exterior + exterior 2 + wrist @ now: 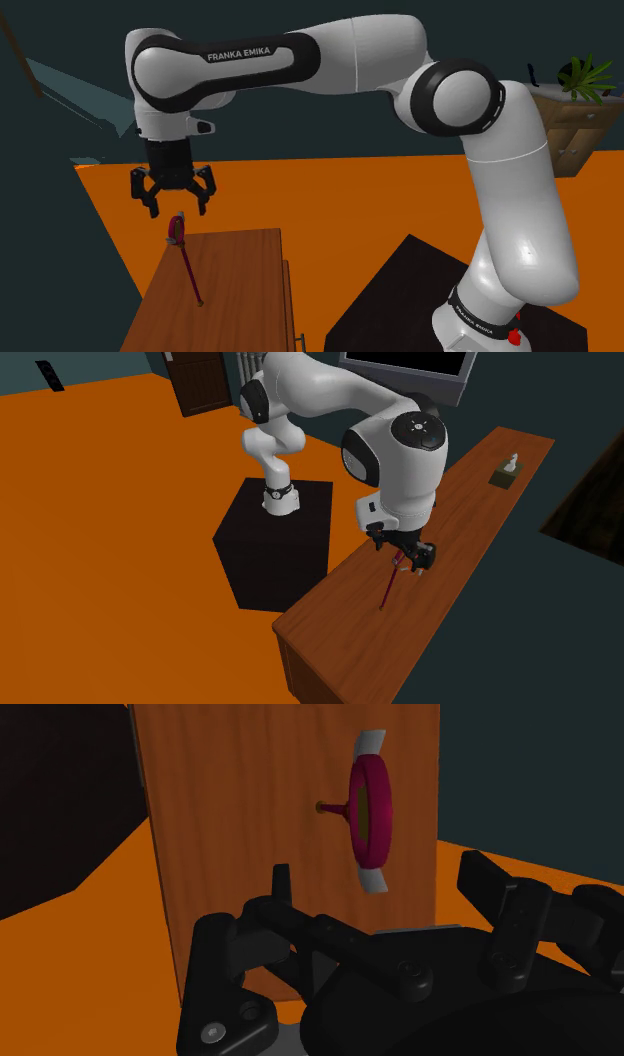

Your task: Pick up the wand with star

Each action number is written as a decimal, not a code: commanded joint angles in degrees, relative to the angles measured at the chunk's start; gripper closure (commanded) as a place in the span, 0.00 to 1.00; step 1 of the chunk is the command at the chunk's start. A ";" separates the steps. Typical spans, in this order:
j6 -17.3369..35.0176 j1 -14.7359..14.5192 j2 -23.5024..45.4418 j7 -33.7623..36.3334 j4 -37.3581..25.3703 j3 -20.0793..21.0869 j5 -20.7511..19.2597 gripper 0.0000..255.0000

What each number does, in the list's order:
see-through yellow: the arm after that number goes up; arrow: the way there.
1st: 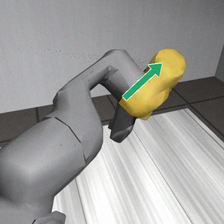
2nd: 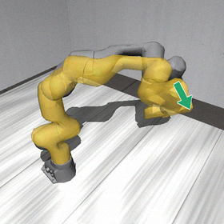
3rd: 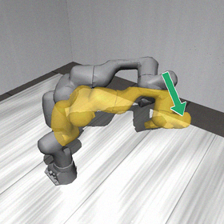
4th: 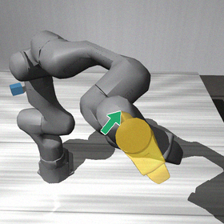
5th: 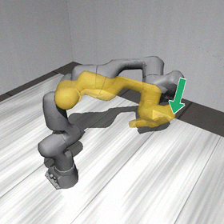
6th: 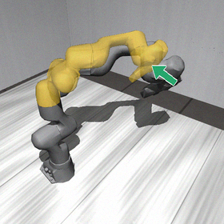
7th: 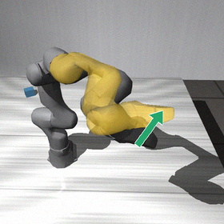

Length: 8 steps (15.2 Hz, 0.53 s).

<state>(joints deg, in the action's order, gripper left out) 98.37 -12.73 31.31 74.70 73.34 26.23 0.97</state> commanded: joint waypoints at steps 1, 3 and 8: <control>2.00 0.18 0.13 -0.29 1.90 -0.09 -0.02 0.00; 2.00 0.18 0.12 -0.29 1.91 -0.09 -0.02 0.00; 1.98 0.23 0.08 -0.34 1.94 -0.10 -0.01 1.00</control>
<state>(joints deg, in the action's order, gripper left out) 100.33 -12.51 31.39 74.36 75.26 26.14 0.96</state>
